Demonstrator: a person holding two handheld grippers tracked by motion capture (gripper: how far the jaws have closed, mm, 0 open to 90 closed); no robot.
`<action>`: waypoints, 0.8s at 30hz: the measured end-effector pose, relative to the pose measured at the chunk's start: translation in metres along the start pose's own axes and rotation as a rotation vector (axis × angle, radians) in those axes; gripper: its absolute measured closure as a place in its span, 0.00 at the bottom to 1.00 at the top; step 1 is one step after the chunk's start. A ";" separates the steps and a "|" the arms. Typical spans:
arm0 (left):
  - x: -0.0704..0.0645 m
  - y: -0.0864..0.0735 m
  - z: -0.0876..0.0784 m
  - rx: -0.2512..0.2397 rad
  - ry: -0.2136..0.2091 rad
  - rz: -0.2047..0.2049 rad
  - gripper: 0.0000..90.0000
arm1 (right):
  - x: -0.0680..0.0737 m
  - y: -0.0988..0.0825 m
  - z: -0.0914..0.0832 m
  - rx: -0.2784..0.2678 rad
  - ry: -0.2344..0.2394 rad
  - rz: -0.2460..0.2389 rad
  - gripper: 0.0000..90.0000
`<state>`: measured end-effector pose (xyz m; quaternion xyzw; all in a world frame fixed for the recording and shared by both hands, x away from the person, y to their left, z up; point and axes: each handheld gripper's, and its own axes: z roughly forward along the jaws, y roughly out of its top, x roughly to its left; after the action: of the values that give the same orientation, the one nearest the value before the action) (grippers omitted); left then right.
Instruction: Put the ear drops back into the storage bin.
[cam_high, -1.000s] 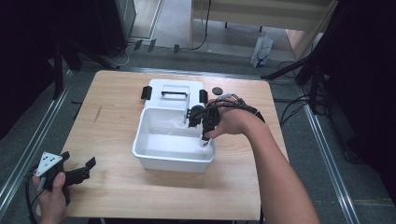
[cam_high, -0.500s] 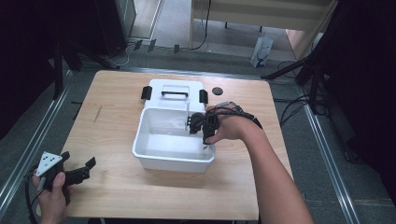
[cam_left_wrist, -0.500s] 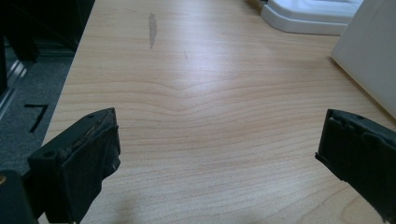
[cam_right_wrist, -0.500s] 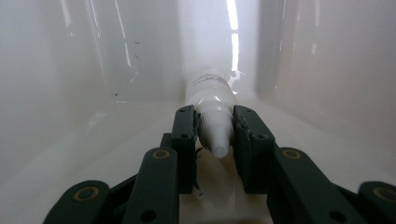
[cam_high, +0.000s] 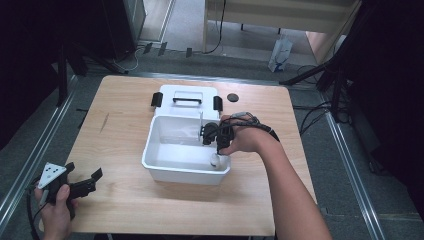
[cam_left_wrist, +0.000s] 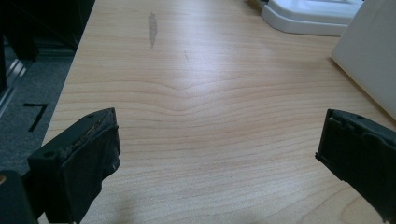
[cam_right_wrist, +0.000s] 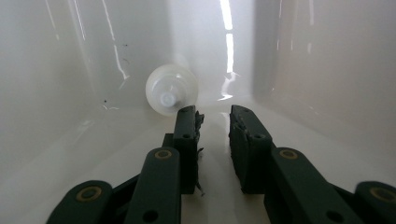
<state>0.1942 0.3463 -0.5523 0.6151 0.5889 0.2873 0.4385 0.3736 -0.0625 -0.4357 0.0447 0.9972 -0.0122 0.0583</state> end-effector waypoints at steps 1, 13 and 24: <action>0.000 0.000 0.000 0.000 0.000 0.000 0.00 | 0.000 -0.002 -0.001 -0.010 0.012 0.010 0.78; 0.001 0.000 0.000 0.002 0.003 -0.002 0.00 | 0.004 -0.011 -0.027 -0.100 -0.020 0.052 0.41; 0.002 0.000 -0.001 -0.009 0.004 -0.019 0.00 | 0.007 -0.030 -0.061 -0.176 -0.103 0.147 0.03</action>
<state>0.1935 0.3482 -0.5523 0.6071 0.5943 0.2868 0.4427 0.3567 -0.0900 -0.3753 0.1118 0.9841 0.0776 0.1138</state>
